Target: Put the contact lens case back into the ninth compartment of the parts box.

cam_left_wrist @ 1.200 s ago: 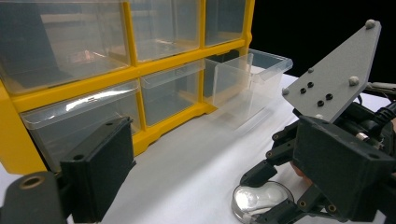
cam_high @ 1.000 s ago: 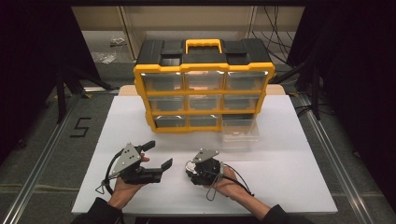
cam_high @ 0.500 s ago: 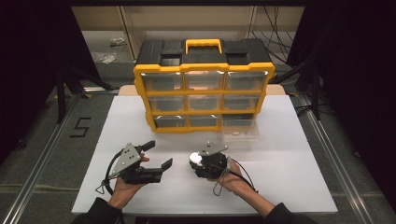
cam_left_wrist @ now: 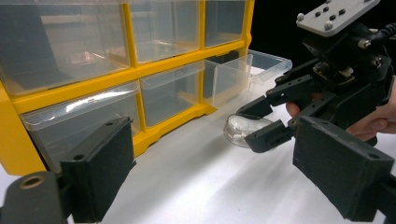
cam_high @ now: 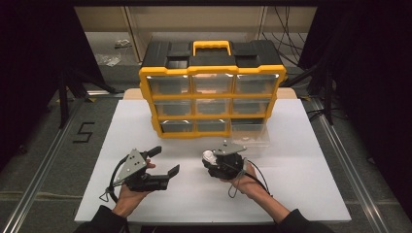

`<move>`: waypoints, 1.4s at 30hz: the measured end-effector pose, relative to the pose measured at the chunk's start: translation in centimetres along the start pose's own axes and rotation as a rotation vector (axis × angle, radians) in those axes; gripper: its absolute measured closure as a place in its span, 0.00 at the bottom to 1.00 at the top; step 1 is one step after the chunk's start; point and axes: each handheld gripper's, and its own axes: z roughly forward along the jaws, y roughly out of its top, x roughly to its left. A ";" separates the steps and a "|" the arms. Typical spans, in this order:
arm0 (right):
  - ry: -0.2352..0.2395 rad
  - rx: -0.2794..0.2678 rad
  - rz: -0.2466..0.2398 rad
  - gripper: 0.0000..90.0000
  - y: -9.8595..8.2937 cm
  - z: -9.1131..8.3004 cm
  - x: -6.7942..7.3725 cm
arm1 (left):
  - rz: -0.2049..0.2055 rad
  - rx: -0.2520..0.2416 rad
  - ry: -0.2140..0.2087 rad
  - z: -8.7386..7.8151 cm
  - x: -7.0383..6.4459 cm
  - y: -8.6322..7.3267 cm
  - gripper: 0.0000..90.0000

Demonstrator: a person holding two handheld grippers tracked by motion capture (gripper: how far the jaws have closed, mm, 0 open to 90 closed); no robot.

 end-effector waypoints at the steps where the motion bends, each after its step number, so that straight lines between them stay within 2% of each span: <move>1: -0.004 -0.004 0.001 0.55 0.0 -0.1 -0.1 | -0.001 0.000 0.000 0.0 0.0 0.0 0.13; 27: -0.034 -0.063 0.027 0.55 0.9 -1.2 -1.5 | 0.002 -0.001 -0.001 0.0 0.0 0.0 0.13; 42: -0.069 -0.114 0.062 0.55 1.8 -2.8 -3.0 | 0.001 -0.001 -0.001 0.0 0.0 0.0 0.13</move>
